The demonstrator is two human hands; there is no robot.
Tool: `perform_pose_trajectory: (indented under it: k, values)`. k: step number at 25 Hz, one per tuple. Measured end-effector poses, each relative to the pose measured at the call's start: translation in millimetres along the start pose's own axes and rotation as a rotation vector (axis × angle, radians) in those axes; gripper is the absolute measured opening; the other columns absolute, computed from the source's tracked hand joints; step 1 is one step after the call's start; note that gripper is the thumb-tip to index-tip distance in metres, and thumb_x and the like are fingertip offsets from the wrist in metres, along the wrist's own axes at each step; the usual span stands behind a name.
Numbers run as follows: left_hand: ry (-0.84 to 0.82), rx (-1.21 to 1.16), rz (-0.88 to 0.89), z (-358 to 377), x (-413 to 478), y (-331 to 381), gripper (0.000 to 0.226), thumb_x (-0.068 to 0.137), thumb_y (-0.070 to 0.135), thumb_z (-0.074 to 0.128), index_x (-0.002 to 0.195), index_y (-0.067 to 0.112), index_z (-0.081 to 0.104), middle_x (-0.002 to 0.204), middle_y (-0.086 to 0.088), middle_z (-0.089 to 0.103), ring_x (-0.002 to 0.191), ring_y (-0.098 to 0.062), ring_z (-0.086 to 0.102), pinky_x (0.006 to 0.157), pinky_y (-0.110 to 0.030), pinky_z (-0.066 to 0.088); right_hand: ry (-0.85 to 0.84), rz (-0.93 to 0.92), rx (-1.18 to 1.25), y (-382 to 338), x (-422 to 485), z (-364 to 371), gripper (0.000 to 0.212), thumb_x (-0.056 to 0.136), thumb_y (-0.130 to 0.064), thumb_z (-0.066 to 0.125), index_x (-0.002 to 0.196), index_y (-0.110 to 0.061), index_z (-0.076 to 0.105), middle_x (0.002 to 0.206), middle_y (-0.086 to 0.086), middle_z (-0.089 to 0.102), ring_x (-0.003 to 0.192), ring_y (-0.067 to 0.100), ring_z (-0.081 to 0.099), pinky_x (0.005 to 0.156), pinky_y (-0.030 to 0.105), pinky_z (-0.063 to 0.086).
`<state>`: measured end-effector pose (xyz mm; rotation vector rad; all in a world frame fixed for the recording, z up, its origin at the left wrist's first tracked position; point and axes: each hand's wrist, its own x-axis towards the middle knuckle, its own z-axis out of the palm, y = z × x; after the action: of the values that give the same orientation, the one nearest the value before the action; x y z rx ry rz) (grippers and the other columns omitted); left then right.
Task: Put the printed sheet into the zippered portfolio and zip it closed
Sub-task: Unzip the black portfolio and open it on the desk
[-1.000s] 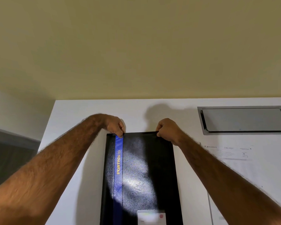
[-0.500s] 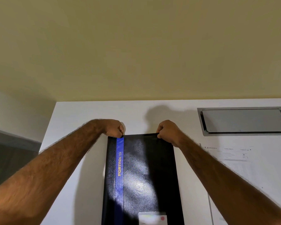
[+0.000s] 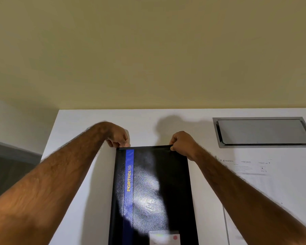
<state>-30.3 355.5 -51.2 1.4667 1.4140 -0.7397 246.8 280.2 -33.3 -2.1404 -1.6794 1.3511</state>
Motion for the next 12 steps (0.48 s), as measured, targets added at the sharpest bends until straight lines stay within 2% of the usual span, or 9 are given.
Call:
perform_pose_trajectory:
  k: [2,4,9,12]
  values:
    - [-0.068,-0.079,-0.028,-4.8,-1.8,0.6,0.004,0.096,0.014,0.062,0.098,0.016,0.065,0.082,-0.001,0.06,0.073,-0.014,0.055,0.074,-0.028,0.049,-0.004,0.002,0.011,0.9,-1.5,-0.5,0.017,0.08,0.006,0.065,0.073,-0.009,0.068,0.08,0.006,0.068,0.079,0.018,0.064,0.06,0.025,0.05]
    - [-0.099,-0.142,-0.044,-7.6,-4.8,-2.4,0.009,0.094,0.01,0.065,0.09,0.017,0.065,0.08,-0.001,0.061,0.07,-0.014,0.055,0.071,-0.028,0.05,-0.009,-0.001,0.024,1.7,-2.0,-1.5,0.017,0.08,0.006,0.065,0.074,-0.009,0.068,0.079,0.004,0.067,0.077,0.017,0.063,0.058,0.023,0.047]
    - [0.004,-0.244,-0.047,-1.4,-10.2,-9.0,0.014,0.095,0.007,0.06,0.083,0.012,0.064,0.073,-0.005,0.063,0.063,-0.015,0.057,0.065,-0.03,0.054,-0.004,-0.007,0.013,6.8,-0.3,-2.2,0.014,0.081,0.006,0.064,0.079,-0.006,0.071,0.084,0.007,0.069,0.084,0.02,0.065,0.068,0.028,0.054]
    - [0.09,-0.173,-0.07,2.2,-13.8,-2.8,0.009,0.094,0.008,0.063,0.086,0.004,0.064,0.072,-0.007,0.064,0.062,-0.016,0.058,0.062,-0.029,0.056,0.01,-0.014,-0.003,8.3,0.3,-1.3,0.013,0.079,0.007,0.062,0.079,-0.003,0.072,0.081,0.006,0.069,0.084,0.022,0.066,0.074,0.035,0.058]
